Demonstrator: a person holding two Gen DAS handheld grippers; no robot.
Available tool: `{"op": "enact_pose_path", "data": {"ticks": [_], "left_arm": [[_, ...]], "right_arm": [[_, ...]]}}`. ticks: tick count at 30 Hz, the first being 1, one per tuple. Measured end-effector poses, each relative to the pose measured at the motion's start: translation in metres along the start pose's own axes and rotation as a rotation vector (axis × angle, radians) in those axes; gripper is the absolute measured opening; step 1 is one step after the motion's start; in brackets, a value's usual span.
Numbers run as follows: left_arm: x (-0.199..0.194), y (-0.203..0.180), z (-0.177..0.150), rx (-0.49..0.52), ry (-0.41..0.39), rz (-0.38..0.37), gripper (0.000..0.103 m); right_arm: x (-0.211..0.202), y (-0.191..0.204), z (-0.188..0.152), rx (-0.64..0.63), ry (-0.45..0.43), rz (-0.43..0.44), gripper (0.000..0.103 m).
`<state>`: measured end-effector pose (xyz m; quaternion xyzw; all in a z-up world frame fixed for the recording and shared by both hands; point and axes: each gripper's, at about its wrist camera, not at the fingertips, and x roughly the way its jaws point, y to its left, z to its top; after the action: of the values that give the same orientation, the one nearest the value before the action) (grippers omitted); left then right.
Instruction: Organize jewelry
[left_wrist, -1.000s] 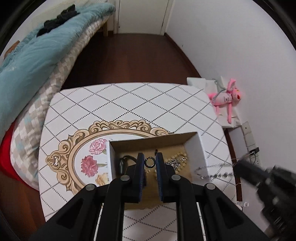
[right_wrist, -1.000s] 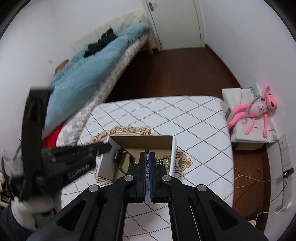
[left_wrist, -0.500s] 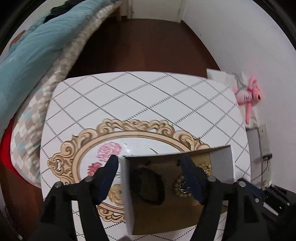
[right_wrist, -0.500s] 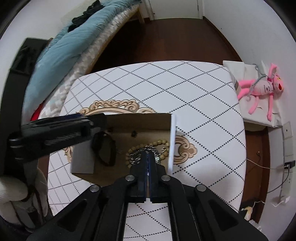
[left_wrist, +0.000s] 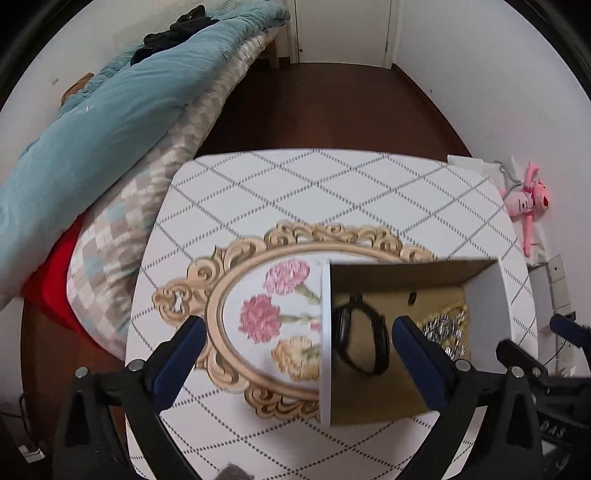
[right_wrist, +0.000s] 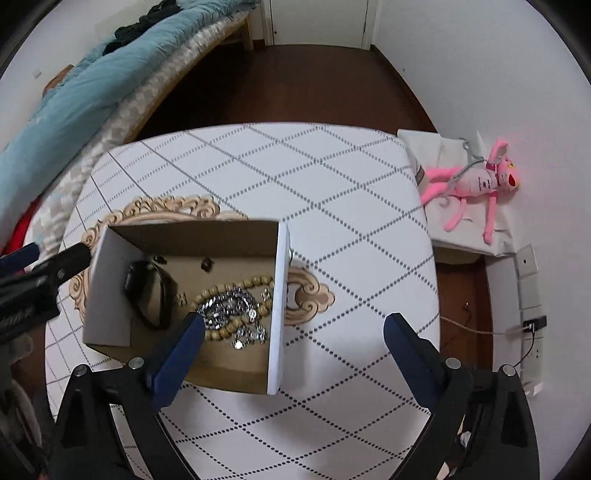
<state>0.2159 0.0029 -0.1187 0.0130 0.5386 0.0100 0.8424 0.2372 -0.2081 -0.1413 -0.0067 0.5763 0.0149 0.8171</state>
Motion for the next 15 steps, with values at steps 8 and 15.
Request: {"op": "enact_pose_path", "data": {"ticks": [8,15], "left_arm": [[-0.005,0.0,-0.029,-0.017,0.016,-0.001,0.103],[-0.04,-0.003,-0.047,-0.021,-0.041,0.019,0.103]], "right_arm": [[0.003,0.004,-0.013,0.006,-0.011,-0.028,0.102],[-0.028,0.0,-0.029,0.031,-0.071,-0.03,0.102]]}}
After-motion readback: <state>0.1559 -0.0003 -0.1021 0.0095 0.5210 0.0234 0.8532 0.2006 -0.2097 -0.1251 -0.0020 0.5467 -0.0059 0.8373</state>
